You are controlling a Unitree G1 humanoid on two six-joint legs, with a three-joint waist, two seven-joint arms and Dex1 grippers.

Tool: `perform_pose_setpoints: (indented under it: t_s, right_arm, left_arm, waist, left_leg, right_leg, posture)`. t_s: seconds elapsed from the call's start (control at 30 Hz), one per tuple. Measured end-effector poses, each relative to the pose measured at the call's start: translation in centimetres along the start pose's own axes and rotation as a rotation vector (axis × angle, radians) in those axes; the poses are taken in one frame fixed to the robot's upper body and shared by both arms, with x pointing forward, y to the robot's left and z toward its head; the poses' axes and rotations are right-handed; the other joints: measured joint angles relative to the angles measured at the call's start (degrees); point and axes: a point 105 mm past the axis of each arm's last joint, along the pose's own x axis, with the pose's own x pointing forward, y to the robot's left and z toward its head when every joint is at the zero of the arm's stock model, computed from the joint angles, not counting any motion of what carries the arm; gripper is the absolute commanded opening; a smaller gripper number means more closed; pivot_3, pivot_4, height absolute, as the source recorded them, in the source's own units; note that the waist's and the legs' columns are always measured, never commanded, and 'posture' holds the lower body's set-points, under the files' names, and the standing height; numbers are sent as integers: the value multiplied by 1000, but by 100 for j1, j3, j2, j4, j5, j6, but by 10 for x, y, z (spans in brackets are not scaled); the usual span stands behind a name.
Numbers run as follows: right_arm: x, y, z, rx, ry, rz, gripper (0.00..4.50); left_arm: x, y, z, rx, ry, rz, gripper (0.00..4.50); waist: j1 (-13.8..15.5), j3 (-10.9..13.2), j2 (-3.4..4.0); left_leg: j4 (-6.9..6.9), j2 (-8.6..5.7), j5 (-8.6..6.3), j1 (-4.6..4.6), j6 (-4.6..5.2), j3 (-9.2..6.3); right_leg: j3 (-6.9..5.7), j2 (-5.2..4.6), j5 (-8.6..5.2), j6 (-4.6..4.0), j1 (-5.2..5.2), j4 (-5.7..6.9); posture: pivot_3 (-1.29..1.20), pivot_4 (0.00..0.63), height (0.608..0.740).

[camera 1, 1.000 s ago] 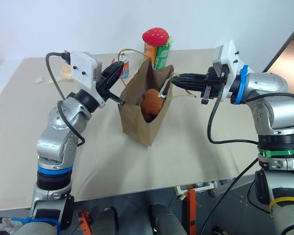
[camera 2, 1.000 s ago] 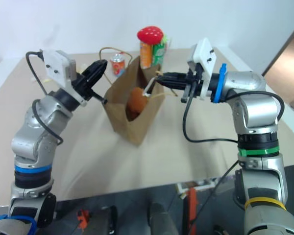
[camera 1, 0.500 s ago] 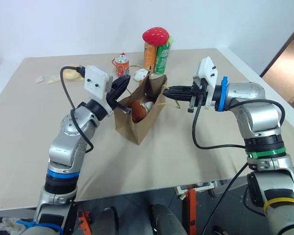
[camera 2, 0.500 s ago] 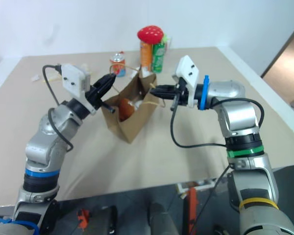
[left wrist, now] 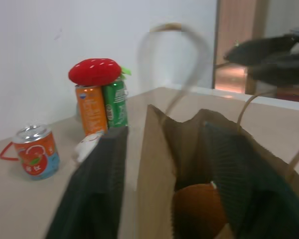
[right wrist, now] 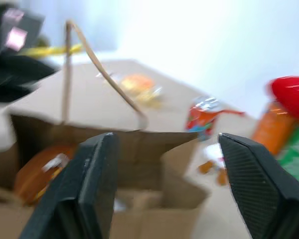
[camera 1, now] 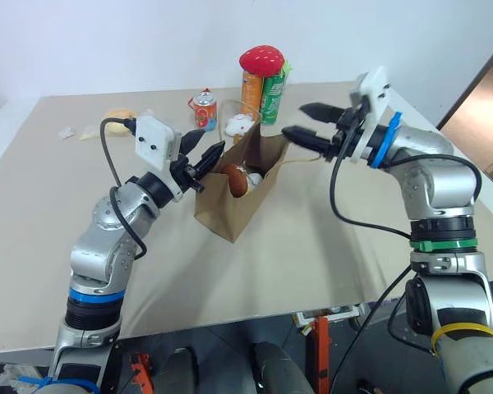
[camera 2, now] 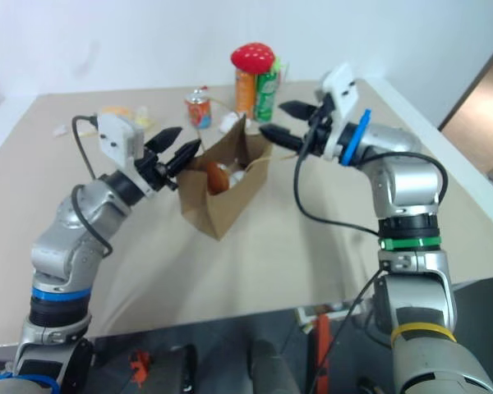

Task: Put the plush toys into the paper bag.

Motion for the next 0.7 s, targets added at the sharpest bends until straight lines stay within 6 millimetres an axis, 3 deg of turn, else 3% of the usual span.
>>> perform_pose_setpoints:
  t_s: [0.1,0.23,0.37,0.4,0.5,0.53,0.57,0.63,0.67,0.7]
  right_arm:
    - [-9,-16,2,20,-10,-85,3372]
    - [-30,-30,-12,-16,94,-135,3372]
    - [-44,-27,-38,-15,186,-116,3372]
    - [-45,-21,-50,4,216,-86,2798]
    - [-48,-16,-58,15,237,-49,1841]
    - [-50,-13,-61,15,249,-33,1225]
    - [-52,-10,-64,15,264,-14,1080]
    - [-53,8,-71,36,295,94,227]
    - [-48,38,-67,78,285,240,94]
    - [-45,49,-65,83,277,290,94]
  left_arm:
    - [-5,1,6,-25,-17,-34,4448]
    - [-18,-1,13,-44,-13,-117,4448]
    - [-34,3,2,-32,48,-137,4448]
    - [-39,5,-4,-37,70,-132,4500]
    - [-44,6,-7,-39,82,-125,4500]
    - [-45,6,-8,-41,85,-125,4500]
    - [-47,7,-10,-43,91,-123,4500]
    - [-52,7,-14,-42,109,-121,4500]
    - [-55,6,-14,-27,126,-139,4500]
    - [-57,5,-15,-26,130,-141,4500]
  waist:
    - [0,0,0]
    - [-1,0,0]
    - [-16,0,0]
    - [-17,2,3]
    - [-13,2,3]
    - [-13,2,3]
    - [-12,2,3]
    - [-13,2,3]
    - [-16,2,3]
    - [-16,2,3]
  left_leg:
    - [0,0,0,1,0,0]
    - [-2,0,-1,0,1,1]
    - [-6,3,-3,5,3,3]
    - [-5,4,-2,3,3,3]
    - [2,3,-2,4,4,3]
    - [4,3,-2,3,4,3]
    - [4,3,-2,3,4,3]
    - [4,5,-2,3,3,4]
    - [2,9,-2,6,3,3]
    - [-1,10,-2,8,3,1]
  right_leg:
    - [0,0,-1,-1,1,0]
    - [0,0,-5,-6,0,0]
    - [1,1,-7,-9,-1,0]
    - [1,2,-6,-8,-4,0]
    - [1,2,-5,-7,1,0]
    - [1,2,-5,-6,1,0]
    - [1,2,-5,-6,2,0]
    - [2,3,-5,-6,-1,0]
    - [2,7,-5,-7,-2,1]
    - [1,9,-5,-7,-2,2]
  posture:
    - [0,150,738]
    - [0,150,738]
    - [0,150,738]
    - [0,150,738]
    - [0,150,738]
    - [0,150,738]
    - [0,150,738]
    - [0,150,738]
    - [0,150,738]
    - [0,150,738]
